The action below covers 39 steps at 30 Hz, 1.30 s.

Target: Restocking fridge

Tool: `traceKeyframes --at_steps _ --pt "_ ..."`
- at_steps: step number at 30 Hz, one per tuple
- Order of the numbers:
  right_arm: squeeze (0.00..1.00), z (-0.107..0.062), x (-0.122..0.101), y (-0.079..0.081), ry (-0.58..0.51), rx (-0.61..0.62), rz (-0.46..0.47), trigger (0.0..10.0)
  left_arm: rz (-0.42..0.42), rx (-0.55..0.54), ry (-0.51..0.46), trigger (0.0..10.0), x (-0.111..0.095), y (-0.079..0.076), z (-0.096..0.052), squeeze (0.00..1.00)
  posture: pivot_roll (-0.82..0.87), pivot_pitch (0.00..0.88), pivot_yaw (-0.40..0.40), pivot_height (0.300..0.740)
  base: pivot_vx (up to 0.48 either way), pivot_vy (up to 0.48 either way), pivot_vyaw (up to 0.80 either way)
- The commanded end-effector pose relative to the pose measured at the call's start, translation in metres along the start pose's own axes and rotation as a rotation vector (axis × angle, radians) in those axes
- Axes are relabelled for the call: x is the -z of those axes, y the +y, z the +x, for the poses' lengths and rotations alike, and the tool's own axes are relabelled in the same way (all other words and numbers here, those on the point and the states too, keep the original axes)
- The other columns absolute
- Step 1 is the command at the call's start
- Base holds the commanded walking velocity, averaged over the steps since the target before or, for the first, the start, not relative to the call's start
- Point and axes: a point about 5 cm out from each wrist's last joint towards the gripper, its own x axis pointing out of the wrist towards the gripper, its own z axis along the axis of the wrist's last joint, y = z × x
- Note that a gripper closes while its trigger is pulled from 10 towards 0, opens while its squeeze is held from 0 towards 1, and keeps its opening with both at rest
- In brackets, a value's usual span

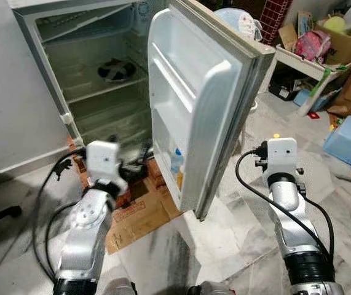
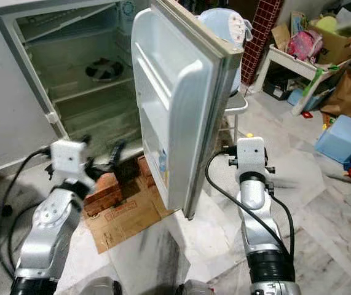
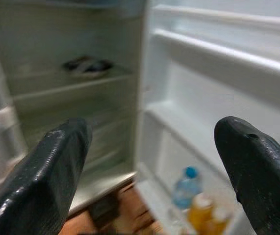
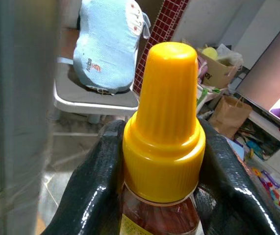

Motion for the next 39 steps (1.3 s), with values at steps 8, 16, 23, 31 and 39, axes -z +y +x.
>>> traceKeyframes --at_steps 8,16,23,31,39 --pt "0.00 0.0038 -0.0062 -0.0014 -0.024 0.010 -0.001 10.0 0.019 -0.099 0.018 10.0 0.0002 0.0105 0.0029 0.00 0.00 0.030 -0.049 0.740 0.000 0.000 0.00" --pt "0.00 0.0039 -0.0067 -0.0017 -0.023 0.016 0.010 10.0 0.036 -0.110 0.021 10.0 -0.0006 0.0109 0.0064 0.00 0.00 0.031 -0.043 0.740 0.000 0.000 0.00" --pt "0.00 0.0036 -0.0057 0.0002 -0.018 0.009 0.018 10.0 0.043 -0.111 0.024 10.0 0.0004 0.0107 0.0064 0.00 0.00 0.031 -0.043 0.740 0.000 0.000 0.00" --pt "0.00 0.0038 -0.0057 0.0012 -0.017 0.004 0.023 10.0 0.054 -0.117 0.026 10.0 0.0011 0.0117 0.0065 0.00 0.00 0.033 -0.043 0.740 0.000 0.000 0.00" --pt "0.00 0.0050 -0.0067 0.0020 -0.021 0.000 0.027 10.0 0.056 -0.116 0.025 10.0 0.0012 0.0113 0.0081 0.00 0.00 0.029 -0.043 0.740 0.000 0.000 0.00"
